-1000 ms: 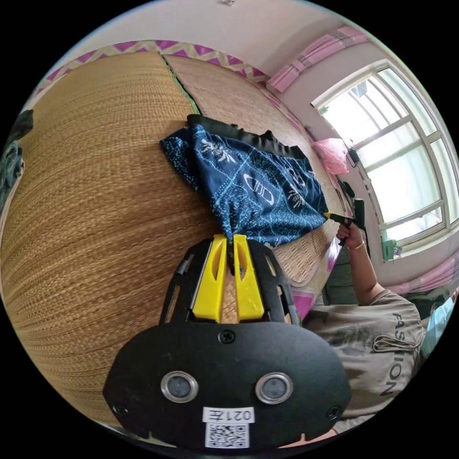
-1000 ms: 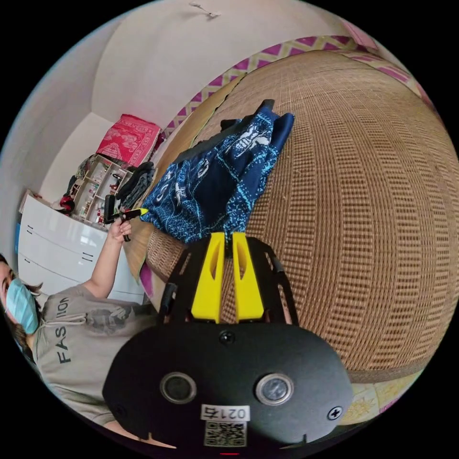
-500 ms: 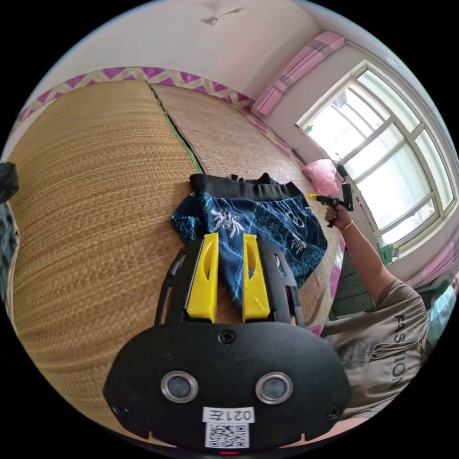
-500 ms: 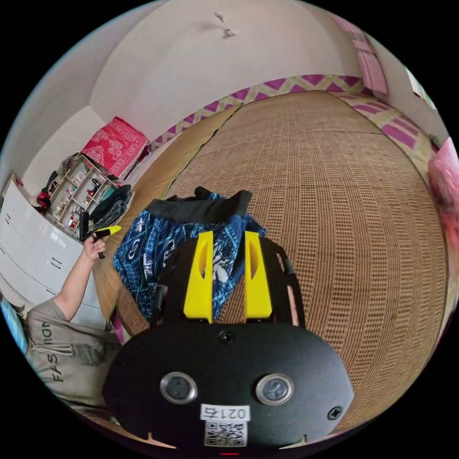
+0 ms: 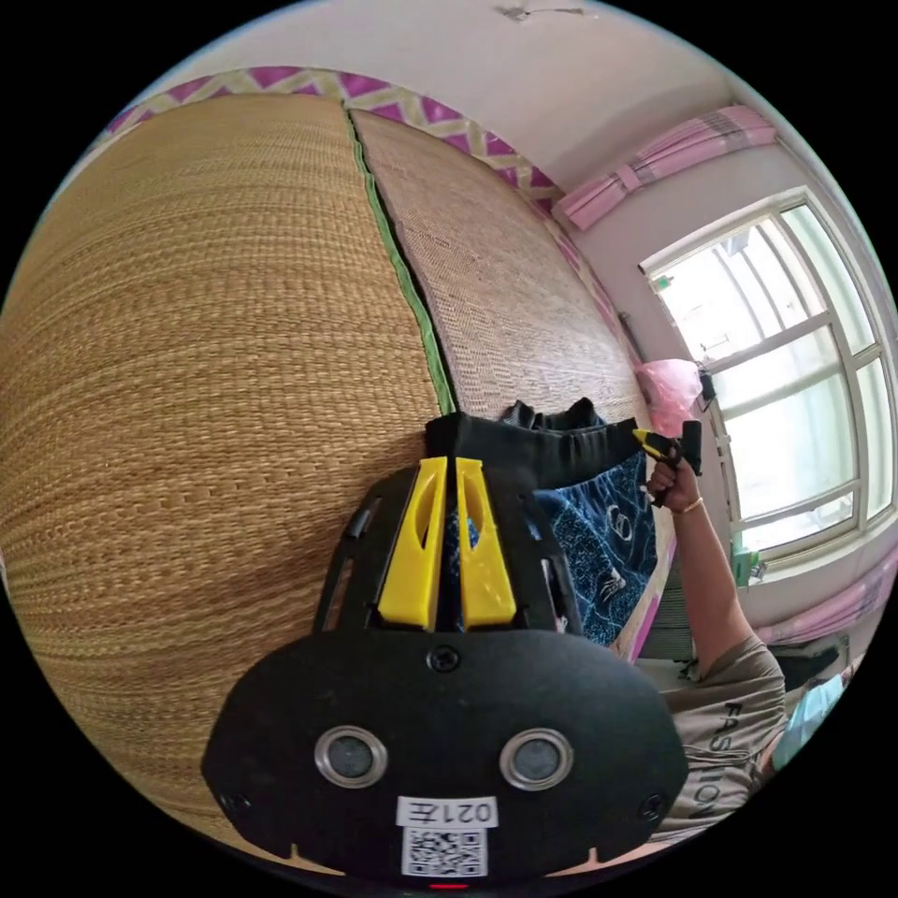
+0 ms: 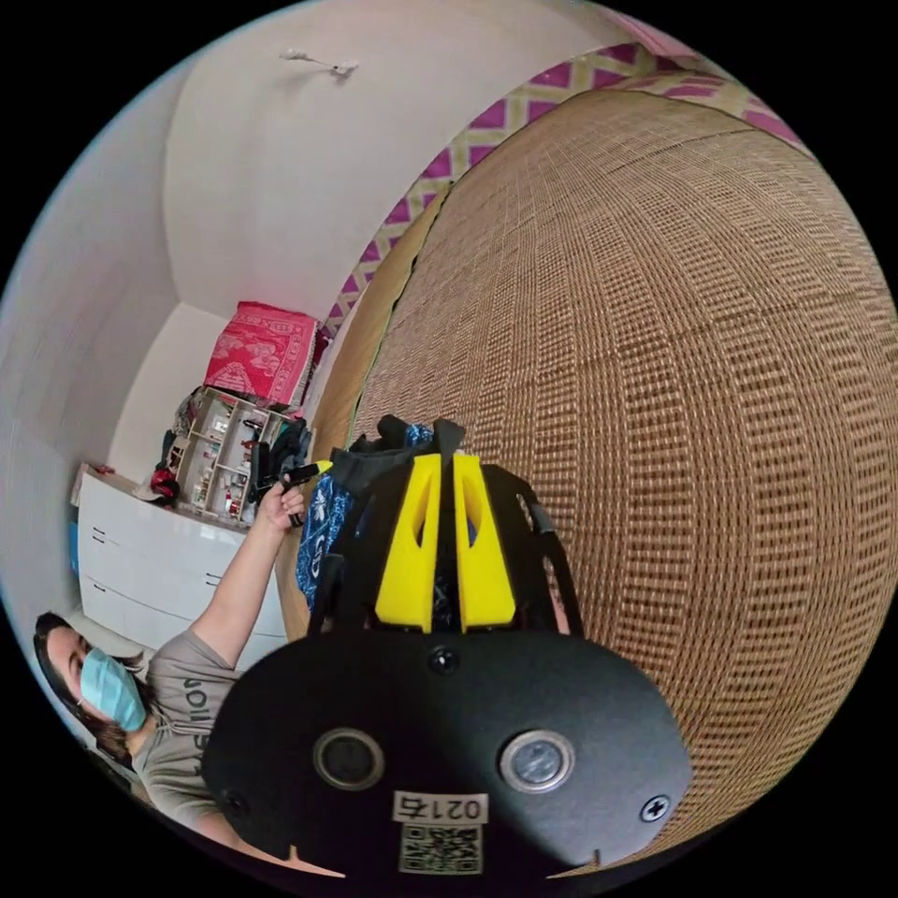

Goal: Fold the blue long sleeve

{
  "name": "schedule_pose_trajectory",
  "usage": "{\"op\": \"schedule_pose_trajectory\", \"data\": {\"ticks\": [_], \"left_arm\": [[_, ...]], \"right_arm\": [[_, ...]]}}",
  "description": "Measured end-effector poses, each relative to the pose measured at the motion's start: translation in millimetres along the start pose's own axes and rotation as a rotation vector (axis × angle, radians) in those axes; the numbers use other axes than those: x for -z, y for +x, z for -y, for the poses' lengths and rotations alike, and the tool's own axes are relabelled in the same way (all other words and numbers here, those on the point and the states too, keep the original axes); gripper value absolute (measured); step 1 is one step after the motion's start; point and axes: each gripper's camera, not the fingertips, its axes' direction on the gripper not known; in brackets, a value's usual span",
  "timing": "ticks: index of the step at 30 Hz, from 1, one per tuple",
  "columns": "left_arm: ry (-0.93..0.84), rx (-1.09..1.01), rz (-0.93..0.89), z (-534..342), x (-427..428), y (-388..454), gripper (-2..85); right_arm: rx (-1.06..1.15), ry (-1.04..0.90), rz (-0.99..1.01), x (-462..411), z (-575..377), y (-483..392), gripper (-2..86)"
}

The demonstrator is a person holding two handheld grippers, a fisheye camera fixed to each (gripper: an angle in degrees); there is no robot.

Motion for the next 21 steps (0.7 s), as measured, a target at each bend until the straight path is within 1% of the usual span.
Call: {"op": "schedule_pose_trajectory", "data": {"ticks": [3,6,8,9,11,12,13,14,15,17,19,21], "left_arm": [[0.132,-0.037,-0.135,-26.8,39.9,-1.1,-0.6],[0.223,-0.194,-0.237,-72.3,96.1,23.3,-0.9],[0.251,-0.367,-0.294,-130.3,143.8,55.0,-1.0],[0.256,-0.413,-0.31,-148.8,155.2,63.1,-1.0],[0.256,-0.583,-0.349,-232.8,192.4,90.8,-0.9],[0.257,-0.61,-0.354,-255.6,199.2,94.9,-0.9],[0.25,-0.635,-0.368,-300.0,208.5,98.8,-0.9],[0.231,-0.625,-0.376,-340.5,212.2,97.8,-0.9],[0.221,-0.612,-0.38,-359.6,212.4,95.7,-0.9],[0.16,-0.548,-0.398,-425.5,203.4,82.2,-0.9],[0.083,-0.481,-0.399,-463.9,184.6,67.9,-0.8],[0.006,-0.381,-0.361,-493.1,158.7,48.8,-0.8]], "right_arm": [[0.049,0.027,0.048,25.5,-3.2,-26.5,0.3],[0.17,0.044,0.111,65.6,-21.6,-79.6,-0.2],[0.289,0.052,0.168,105.1,-58.6,-132.9,-0.4],[0.322,0.053,0.183,115.8,-71.4,-147.1,-0.4],[0.467,0.019,0.242,153.1,-133.9,-204.1,-0.4],[0.51,0.003,0.251,160.3,-152.4,-217.9,-0.4],[0.578,-0.021,0.241,172.2,-192.1,-242.6,-0.4],[0.615,-0.052,0.212,178.8,-230.8,-261.3,-0.5],[0.624,-0.068,0.2,180.5,-250.1,-268.7,-0.5],[0.616,-0.12,0.166,178.2,-321.3,-285.9,-0.5],[0.573,-0.169,0.145,167.0,-363.9,-288.8,-0.4],[0.532,-0.23,0.117,148.4,-396.7,-286.8,-0.3]]}}
